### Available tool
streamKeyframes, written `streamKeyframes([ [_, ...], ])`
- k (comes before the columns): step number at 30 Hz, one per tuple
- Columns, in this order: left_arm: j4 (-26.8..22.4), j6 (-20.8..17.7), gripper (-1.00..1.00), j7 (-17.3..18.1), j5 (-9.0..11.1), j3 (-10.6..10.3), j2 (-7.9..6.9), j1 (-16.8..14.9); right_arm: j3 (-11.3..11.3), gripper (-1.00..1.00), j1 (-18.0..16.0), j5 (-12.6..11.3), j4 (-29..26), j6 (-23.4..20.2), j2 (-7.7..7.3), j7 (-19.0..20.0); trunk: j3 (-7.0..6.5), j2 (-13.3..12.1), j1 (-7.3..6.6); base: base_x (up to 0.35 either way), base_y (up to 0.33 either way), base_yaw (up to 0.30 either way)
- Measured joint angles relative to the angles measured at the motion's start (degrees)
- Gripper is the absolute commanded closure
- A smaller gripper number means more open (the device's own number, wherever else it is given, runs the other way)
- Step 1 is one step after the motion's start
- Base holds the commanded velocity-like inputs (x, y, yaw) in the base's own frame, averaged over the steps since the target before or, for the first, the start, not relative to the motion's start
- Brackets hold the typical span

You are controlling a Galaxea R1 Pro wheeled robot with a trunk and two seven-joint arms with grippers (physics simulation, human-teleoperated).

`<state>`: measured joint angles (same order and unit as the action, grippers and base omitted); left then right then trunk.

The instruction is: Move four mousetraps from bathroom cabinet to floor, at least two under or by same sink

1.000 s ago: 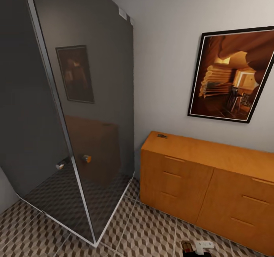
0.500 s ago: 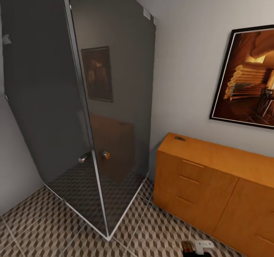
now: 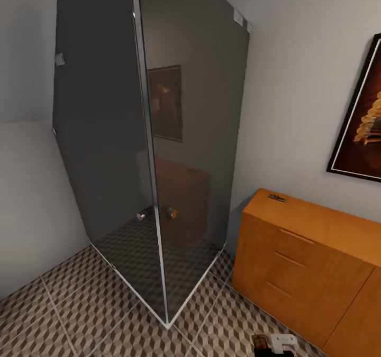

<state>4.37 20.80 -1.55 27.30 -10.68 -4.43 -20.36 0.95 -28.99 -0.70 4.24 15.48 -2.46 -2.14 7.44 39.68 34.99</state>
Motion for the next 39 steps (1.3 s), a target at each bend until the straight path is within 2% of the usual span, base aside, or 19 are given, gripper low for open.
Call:
streamKeyframes([
  [39,0.0,0.0,1.00,0.0,0.0,0.0,0.00,0.0,0.0,1.00,0.0,0.0,0.0,0.0,0.00,0.0,0.00,0.0,0.00,0.000,0.000,0.300],
])
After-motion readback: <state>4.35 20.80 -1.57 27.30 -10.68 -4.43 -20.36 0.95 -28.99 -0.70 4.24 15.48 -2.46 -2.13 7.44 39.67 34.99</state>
